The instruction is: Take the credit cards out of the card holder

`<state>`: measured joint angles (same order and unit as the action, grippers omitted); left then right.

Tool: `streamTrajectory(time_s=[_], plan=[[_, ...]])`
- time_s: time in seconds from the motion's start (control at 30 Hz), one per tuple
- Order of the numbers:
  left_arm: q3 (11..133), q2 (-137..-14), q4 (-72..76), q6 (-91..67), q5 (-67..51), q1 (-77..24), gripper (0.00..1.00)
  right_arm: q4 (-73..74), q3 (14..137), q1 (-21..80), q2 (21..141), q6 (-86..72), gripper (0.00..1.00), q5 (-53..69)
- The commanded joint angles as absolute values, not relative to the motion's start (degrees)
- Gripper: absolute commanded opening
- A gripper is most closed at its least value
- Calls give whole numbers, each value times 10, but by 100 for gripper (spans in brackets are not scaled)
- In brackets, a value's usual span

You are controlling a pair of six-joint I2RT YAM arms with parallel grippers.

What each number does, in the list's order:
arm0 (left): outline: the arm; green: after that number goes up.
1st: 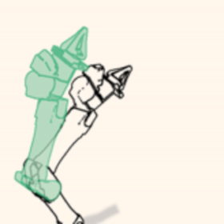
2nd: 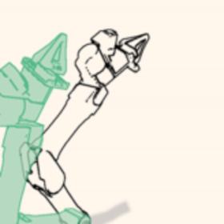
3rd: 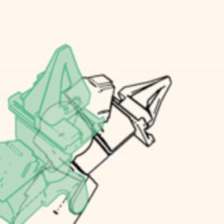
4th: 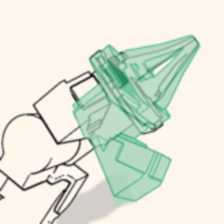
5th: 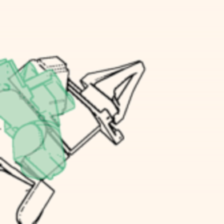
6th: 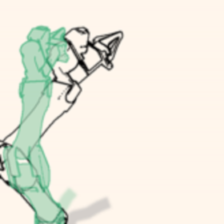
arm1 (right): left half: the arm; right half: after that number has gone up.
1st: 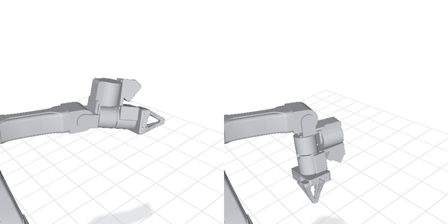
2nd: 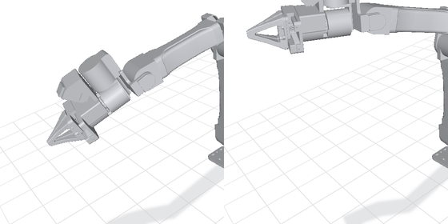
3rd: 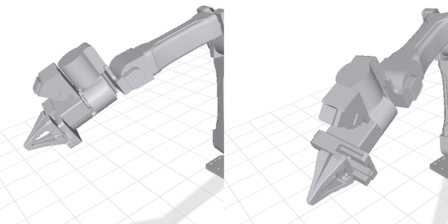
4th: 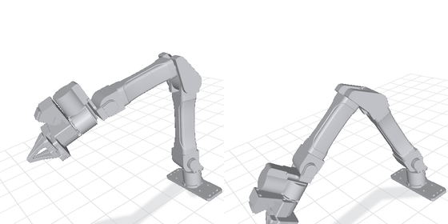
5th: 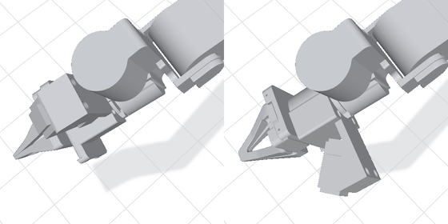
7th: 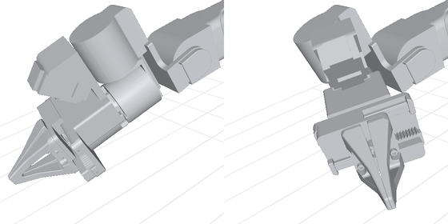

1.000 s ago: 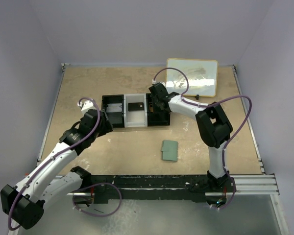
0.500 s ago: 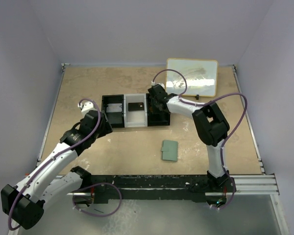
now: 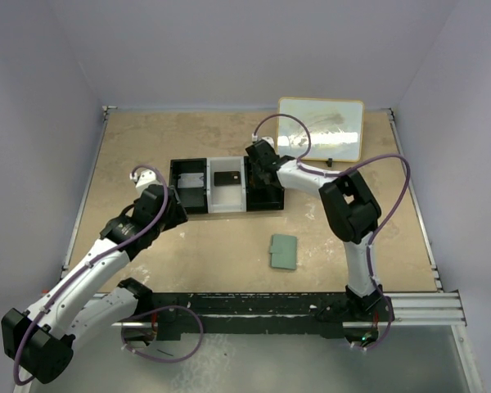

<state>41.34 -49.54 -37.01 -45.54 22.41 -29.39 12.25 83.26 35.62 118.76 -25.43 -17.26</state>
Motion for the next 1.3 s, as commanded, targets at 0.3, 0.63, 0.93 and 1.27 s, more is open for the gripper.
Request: streamTrajectory(time_s=[0.3, 0.63, 0.93, 1.27], plan=[[408, -495, -355, -464, 230, -294, 60, 145, 903, 355, 1192, -223, 33, -196], [407, -490, -354, -465, 231, -294, 60, 152, 857, 356, 1145, -256, 34, -161], [408, -494, -354, -463, 231, -294, 60, 131, 822, 356, 1152, -268, 33, -156], [408, -492, -356, -467, 233, -294, 60, 139, 858, 356, 1196, -258, 33, -182]])
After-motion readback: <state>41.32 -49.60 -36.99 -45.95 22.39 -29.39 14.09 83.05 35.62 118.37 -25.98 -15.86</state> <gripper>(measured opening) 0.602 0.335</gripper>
